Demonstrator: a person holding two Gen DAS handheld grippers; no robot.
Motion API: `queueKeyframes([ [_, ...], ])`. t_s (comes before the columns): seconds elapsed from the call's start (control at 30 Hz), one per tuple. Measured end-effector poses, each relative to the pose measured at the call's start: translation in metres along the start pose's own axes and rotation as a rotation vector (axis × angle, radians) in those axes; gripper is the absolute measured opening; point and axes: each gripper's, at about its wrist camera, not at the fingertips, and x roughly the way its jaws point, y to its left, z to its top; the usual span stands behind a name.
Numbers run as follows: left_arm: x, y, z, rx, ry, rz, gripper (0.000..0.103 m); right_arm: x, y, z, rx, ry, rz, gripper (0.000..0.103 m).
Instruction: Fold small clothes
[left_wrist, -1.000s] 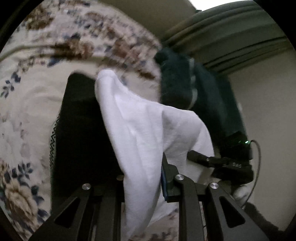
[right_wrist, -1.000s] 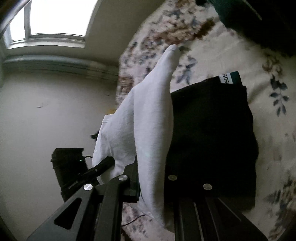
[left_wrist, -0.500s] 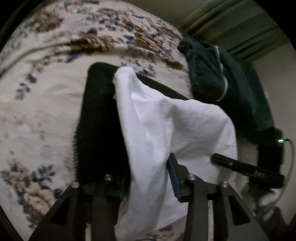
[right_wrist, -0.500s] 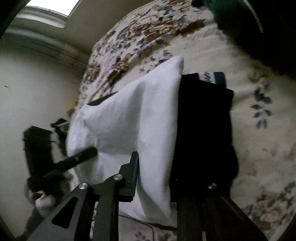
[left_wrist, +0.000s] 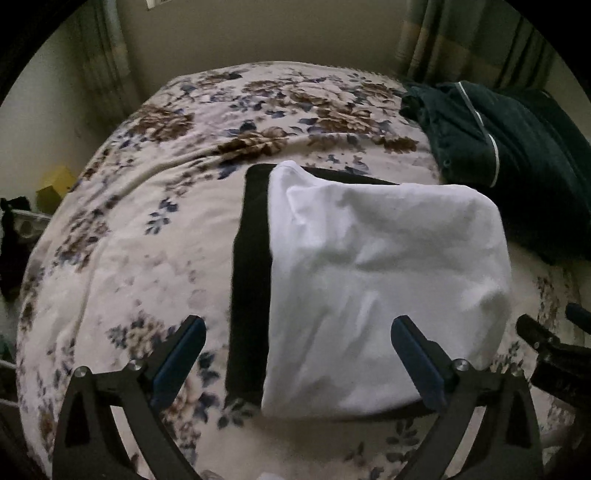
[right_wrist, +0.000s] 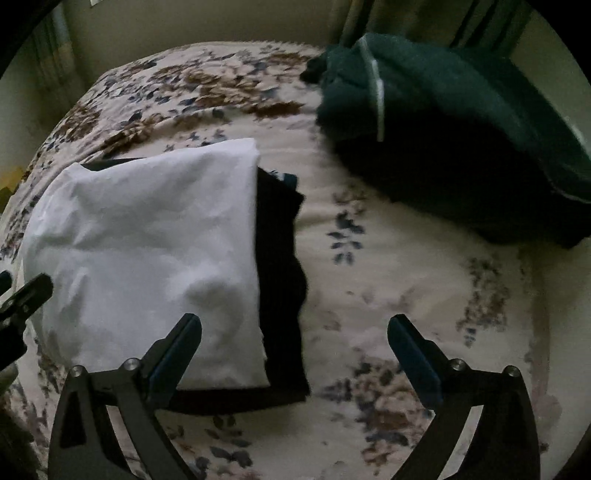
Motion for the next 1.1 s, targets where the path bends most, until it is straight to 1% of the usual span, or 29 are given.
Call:
queueKeyframes([
  [0.07, -0.019, -0.001, -0.006, -0.004, -0.012, 0.024, 0.103, -0.015, -0.007, -0.007, 0.014, -0.014, -0.008, 0.102],
  [0.1, -0.024, -0.002, -0.006, -0.006, -0.012, 0.024, 0.103, -0.026, -0.012, -0.012, 0.023, -0.024, -0.007, 0.102],
  [0.2, -0.056, -0.005, -0.013, 0.005, -0.022, 0.032, 0.103, -0.062, -0.024, -0.024, 0.045, -0.045, 0.009, 0.102],
  [0.3, -0.099, -0.010, -0.024, 0.004, -0.046, 0.024, 0.103, -0.109, -0.035, -0.041, 0.047, -0.080, 0.010, 0.102],
  [0.47, -0.182, -0.020, -0.048, 0.030, -0.106, 0.042, 0.103, -0.190, -0.050, -0.071, 0.051, -0.137, 0.018, 0.102],
  [0.53, -0.219, -0.024, -0.060, 0.043, -0.132, 0.045, 0.103, -0.228, -0.055, -0.086, 0.042, -0.181, 0.005, 0.102],
  [0.57, -0.231, -0.024, -0.064, 0.040, -0.139, 0.045, 0.103, -0.250, -0.058, -0.094, 0.043, -0.206, 0.000, 0.102],
  [0.63, -0.268, -0.024, -0.078, 0.031, -0.156, 0.036, 0.103, -0.286, -0.064, -0.109, 0.049, -0.233, 0.002, 0.102],
  [0.67, -0.279, -0.023, -0.082, 0.029, -0.164, 0.035, 0.103, -0.304, -0.067, -0.117, 0.052, -0.250, 0.001, 0.102],
  [0.77, -0.327, -0.021, -0.099, 0.018, -0.199, 0.030, 0.103, -0.357, -0.076, -0.144, 0.055, -0.288, 0.001, 0.102],
  [0.9, -0.377, -0.024, -0.117, 0.040, -0.257, 0.045, 0.103, -0.420, -0.088, -0.179, 0.061, -0.338, 0.013, 0.102],
  [1.1, -0.435, -0.026, -0.141, 0.037, -0.310, 0.042, 0.103, -0.495, -0.106, -0.225, 0.068, -0.393, 0.048, 0.102],
])
